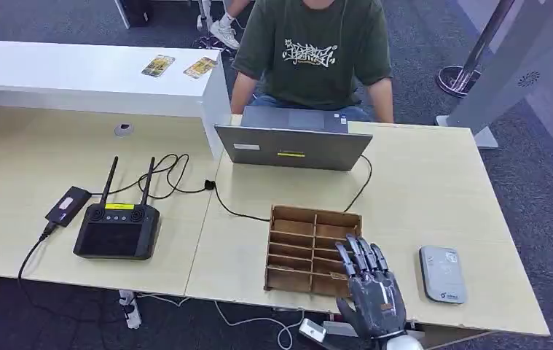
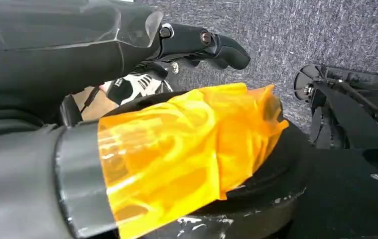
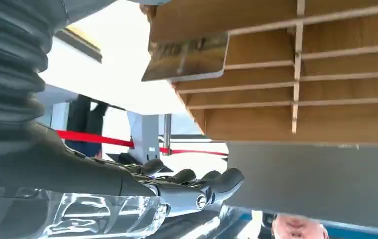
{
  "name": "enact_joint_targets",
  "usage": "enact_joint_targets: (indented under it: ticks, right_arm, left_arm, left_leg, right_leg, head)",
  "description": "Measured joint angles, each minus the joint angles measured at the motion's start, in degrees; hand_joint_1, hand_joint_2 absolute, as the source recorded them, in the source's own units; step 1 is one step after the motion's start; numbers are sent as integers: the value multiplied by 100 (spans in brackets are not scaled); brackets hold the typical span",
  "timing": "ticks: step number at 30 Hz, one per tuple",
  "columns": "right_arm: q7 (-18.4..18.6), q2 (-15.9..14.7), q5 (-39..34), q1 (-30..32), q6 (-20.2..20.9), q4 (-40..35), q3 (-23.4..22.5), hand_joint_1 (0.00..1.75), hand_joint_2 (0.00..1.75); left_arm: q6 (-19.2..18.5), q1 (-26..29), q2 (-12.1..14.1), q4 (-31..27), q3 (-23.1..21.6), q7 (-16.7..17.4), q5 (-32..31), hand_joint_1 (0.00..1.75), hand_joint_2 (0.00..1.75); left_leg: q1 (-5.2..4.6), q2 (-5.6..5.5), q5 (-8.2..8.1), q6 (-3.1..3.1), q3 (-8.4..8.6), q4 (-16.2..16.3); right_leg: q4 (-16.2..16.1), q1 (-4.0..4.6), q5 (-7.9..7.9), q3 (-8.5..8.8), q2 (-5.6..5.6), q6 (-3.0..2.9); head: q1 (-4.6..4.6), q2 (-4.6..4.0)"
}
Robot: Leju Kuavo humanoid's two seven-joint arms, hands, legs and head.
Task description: Pass the card to the sensor for recognition and then transmit it.
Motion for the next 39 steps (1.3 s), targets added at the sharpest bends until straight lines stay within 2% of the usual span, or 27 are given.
enact_joint_targets:
  ticks: [11, 15, 34, 39]
  right_arm:
    - [-81, -4, -177, -13, 203, 26, 0, 0, 175]
    - [7, -4, -144, -14, 367, 33, -2, 0, 175]
    - [118, -13, -140, -3, 347, 35, -98, 0, 175]
    - [103, -13, -276, -11, 531, 124, -103, 0, 175]
  left_arm:
    - [-13, 0, 0, 0, 2, -13, -2, 0, 0]
    - [-24, 0, 0, 0, 4, -13, 0, 0, 0]
    - [-35, 2, 0, 0, 28, -24, 0, 0, 0]
    - [-39, 2, 0, 0, 28, -22, -2, 0, 0]
  left_leg:
    - [0, 0, 0, 0, -1, 0]
    - [0, 0, 0, 0, -1, 0]
    - [0, 0, 0, 0, -1, 0]
    - [0, 0, 0, 0, -2, 0]
  right_leg:
    - [0, 0, 0, 0, -1, 0]
    - [0, 0, 0, 0, -1, 0]
    - [0, 0, 0, 0, -1, 0]
    - [0, 0, 0, 0, -1, 0]
  head:
    - [-2, 0]
    - [-2, 0]
    - [-2, 0]
    - [-2, 0]
